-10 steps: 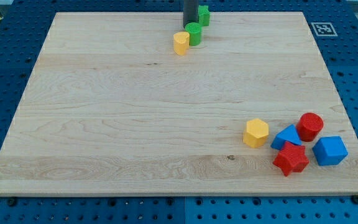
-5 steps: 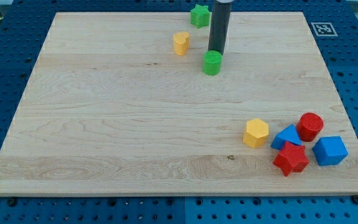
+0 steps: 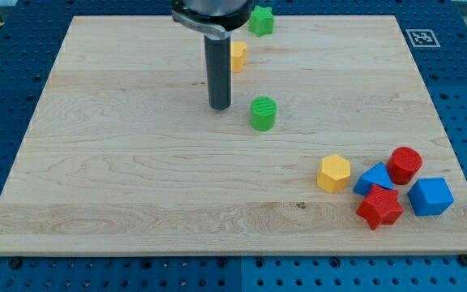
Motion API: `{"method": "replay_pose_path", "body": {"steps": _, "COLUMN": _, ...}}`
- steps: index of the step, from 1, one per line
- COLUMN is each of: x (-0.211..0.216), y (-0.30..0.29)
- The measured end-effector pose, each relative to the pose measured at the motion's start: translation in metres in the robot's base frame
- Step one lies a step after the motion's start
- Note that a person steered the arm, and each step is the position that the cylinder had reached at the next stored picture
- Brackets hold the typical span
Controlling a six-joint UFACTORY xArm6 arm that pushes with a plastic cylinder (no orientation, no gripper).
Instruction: Place the green circle to top right of yellow hexagon
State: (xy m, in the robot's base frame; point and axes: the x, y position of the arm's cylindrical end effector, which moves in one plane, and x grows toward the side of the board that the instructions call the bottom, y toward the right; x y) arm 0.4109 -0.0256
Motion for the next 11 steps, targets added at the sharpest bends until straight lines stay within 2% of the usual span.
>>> {"method": "replay_pose_path", "body": {"steps": 1, "x": 0.003, "y": 0.035}}
{"method": "replay_pose_path", "body": {"steps": 3, "x": 0.055, "y": 0.091}}
{"method": "replay_pose_path", "body": {"steps": 4, "x": 0.066, "y": 0.12}}
{"method": "replay_pose_path", "body": {"steps": 5, "x": 0.068, "y": 0.119}}
{"method": "replay_pose_path", "body": {"steps": 6, "x": 0.042, "y": 0.105}}
{"method": "replay_pose_path", "body": {"steps": 7, "x": 0.034, "y": 0.113}}
{"method": "replay_pose_path", "body": {"steps": 10, "x": 0.071, "y": 0.151}}
{"method": "replay_pose_path", "body": {"steps": 11, "x": 0.041, "y": 0.146}}
